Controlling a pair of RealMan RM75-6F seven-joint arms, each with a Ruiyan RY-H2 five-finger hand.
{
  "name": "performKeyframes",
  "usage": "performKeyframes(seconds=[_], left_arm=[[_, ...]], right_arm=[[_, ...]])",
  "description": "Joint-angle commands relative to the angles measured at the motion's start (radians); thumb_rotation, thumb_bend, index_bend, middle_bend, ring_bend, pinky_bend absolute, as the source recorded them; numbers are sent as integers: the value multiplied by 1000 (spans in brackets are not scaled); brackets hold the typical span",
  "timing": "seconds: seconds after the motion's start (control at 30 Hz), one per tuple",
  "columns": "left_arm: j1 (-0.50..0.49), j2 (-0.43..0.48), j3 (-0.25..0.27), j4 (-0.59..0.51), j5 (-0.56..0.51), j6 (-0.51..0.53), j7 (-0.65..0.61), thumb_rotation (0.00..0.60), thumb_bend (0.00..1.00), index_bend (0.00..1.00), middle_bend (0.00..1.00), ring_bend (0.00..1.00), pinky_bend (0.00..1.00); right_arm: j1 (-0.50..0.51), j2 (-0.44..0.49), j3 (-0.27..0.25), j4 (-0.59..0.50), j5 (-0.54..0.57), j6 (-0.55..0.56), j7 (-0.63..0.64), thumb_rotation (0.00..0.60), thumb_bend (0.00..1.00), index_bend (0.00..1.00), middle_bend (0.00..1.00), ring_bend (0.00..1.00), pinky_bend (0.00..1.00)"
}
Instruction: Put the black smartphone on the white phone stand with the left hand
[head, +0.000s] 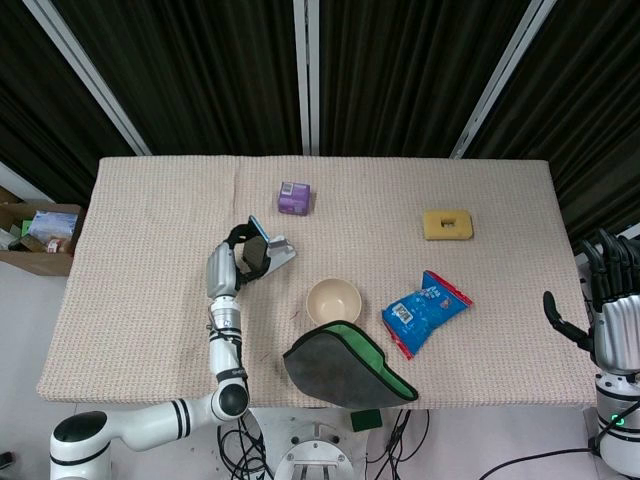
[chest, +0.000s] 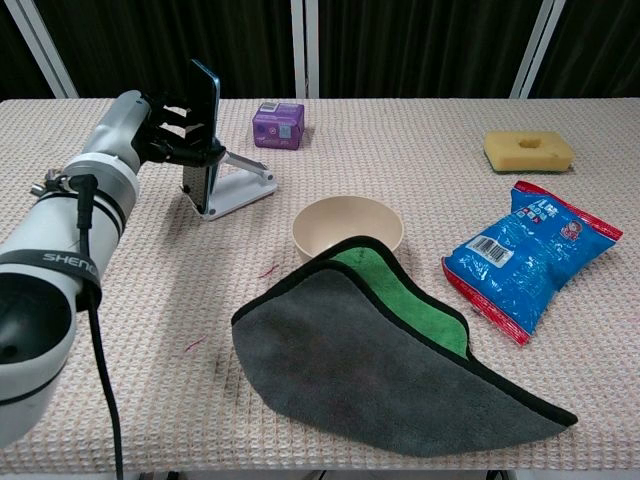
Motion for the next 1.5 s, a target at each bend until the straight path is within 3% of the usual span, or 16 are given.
performKeyframes(seconds=[0.03,0.33,0.43,0.57,0.63,0.8,1.1,1.23,1.3,1.5], left_arm=[[-1,-4,-1,13,8,-3,0,600,312,548,605,283,219],[2,-13,2,32,17,-26,-3,600,311,513,566,280,217],[3,-13,9,38,29,-32,-4,600,308,395,506,258,214],[6,-10,26,45,63,-44,-29,600,300,161,343,182,211],[7,-9,31,50,75,-46,-34,600,293,98,272,144,208],[8,-11,37,60,91,-57,-42,600,276,49,177,76,200],[20,1,56,45,129,-54,-50,600,246,41,129,39,189],[44,37,72,-14,155,-39,-48,600,233,34,58,31,178],[73,93,95,-94,183,-25,-43,600,226,34,48,26,174],[217,402,203,-435,331,47,-35,600,184,51,35,12,179]], right_arm=[[0,-1,0,2,2,-1,2,593,397,0,0,0,0],[2,-7,0,11,7,-9,4,593,397,0,0,0,0],[1,-8,1,13,9,-7,5,594,397,0,0,0,0],[-2,-8,2,17,13,-7,11,593,397,0,0,0,0],[-2,-8,2,19,15,-7,13,593,397,0,0,0,0],[-3,-9,1,24,16,-8,18,595,397,0,0,0,0],[-4,-12,5,29,23,-7,19,593,396,0,0,0,0],[-6,-9,6,28,26,-6,19,593,397,0,0,0,0],[-9,-4,5,27,26,-7,19,592,396,0,0,0,0],[-26,38,-29,28,50,-62,1,594,369,0,0,0,0]])
